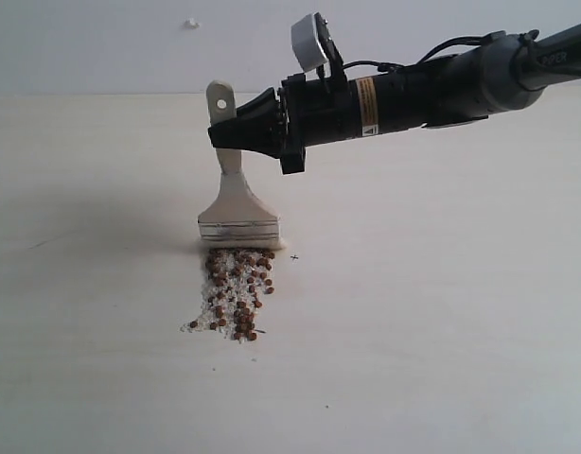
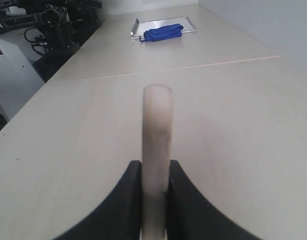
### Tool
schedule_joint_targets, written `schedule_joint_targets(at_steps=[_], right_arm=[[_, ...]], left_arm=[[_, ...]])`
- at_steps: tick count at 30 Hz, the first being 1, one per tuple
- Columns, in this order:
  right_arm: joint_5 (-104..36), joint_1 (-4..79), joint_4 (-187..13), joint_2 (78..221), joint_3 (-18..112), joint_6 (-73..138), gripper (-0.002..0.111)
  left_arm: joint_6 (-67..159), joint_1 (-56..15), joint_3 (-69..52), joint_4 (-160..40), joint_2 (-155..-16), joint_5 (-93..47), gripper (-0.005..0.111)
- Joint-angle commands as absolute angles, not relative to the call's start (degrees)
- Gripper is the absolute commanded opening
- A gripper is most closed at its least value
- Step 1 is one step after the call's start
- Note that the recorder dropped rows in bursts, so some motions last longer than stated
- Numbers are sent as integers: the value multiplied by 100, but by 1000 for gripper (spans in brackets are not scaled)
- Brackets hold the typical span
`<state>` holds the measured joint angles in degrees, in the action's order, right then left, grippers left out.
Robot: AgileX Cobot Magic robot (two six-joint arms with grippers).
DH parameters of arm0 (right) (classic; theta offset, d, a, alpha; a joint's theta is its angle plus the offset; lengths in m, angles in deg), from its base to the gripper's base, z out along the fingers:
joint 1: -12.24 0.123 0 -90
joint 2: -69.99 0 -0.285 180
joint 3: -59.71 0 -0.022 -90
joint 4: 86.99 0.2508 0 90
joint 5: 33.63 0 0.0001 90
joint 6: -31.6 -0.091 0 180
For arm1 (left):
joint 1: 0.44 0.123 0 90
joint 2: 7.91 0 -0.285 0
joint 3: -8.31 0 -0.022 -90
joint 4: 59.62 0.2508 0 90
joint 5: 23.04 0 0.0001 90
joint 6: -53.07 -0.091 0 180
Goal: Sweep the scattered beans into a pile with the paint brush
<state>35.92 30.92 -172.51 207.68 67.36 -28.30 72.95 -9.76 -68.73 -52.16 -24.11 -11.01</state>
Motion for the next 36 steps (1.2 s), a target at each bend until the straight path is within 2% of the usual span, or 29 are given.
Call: schedule_joint_targets(at_steps=[1,20,32,36], right_arm=[[3634,3186,-17416,20780,6748,-3006,0],[3634,2724,-16857,19882,6597,-2949,0],[3634,2923,-15913,18612,3796,-1757,0],[3634,3140,-15739,18489,3383,-1589,0]], left_arm=[[7279,-979,-6890,-5261,-2378,-1077,0],[7279,-979,-6890,-5258,-2378,-1077,0],[7279,-979,-6890,-5258,-2378,-1077,0],[7279,-979,-6890,-5258,-2378,-1077,0]])
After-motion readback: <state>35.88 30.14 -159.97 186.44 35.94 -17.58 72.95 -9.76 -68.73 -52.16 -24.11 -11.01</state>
